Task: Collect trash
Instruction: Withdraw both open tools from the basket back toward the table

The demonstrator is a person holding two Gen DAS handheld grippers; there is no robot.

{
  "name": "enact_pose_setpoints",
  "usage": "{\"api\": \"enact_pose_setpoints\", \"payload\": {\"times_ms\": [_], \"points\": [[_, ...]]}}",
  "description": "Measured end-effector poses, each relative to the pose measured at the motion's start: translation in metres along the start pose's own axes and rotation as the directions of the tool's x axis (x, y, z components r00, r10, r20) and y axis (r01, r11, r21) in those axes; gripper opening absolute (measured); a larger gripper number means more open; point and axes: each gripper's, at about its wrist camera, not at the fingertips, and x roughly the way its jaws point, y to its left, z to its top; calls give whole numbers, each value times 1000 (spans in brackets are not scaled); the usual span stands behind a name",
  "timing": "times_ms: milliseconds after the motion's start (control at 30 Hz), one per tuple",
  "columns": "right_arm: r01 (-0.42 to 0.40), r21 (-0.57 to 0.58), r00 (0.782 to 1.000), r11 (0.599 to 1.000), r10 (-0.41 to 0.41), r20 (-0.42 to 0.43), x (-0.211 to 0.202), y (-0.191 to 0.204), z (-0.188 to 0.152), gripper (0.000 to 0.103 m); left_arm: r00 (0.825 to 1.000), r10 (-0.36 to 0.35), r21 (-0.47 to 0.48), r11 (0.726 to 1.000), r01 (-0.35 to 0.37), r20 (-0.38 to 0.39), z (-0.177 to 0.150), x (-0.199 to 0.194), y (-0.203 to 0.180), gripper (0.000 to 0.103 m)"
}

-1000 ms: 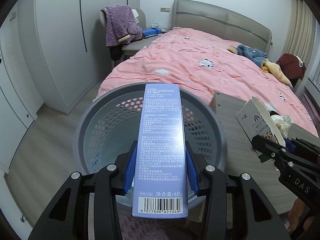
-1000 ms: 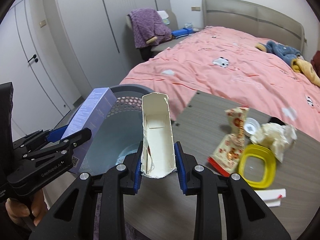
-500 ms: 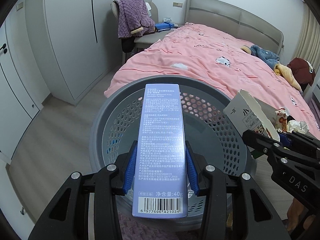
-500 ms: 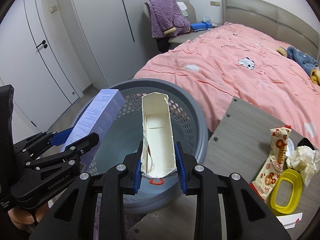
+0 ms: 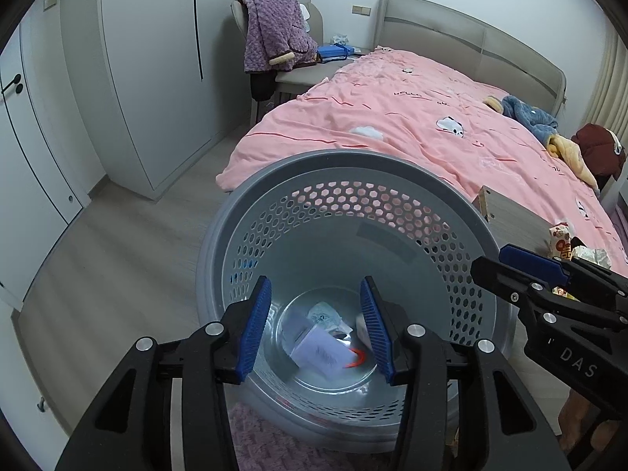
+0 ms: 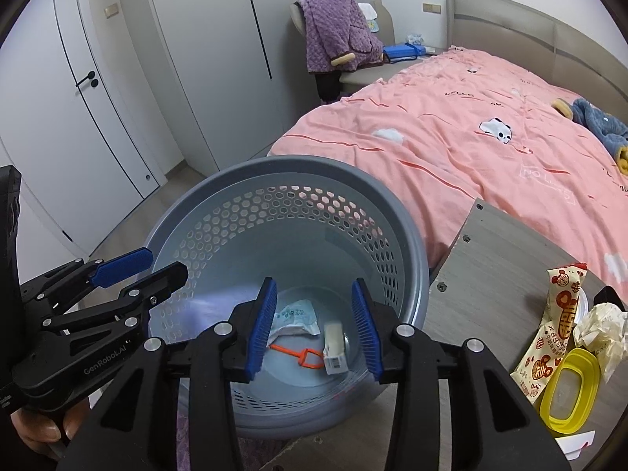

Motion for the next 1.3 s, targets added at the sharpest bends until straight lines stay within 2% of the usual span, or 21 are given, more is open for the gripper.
{"api": "enact_pose_setpoints", "payload": {"times_ms": [567, 700, 1300], "points": [[4, 17, 1000, 1000, -4, 13, -6, -6, -1, 45, 999, 25, -11, 1000, -25, 26, -1, -14, 3, 62], [5, 17, 1000, 1000, -5, 21, -10, -5, -2, 49, 999, 33, -17, 999, -32, 33, -1, -18, 4, 62], [7, 20, 999, 1000, -8, 49, -24, -6, -9, 53, 997, 47, -14, 999, -47, 62, -5, -39, 3, 67]]}}
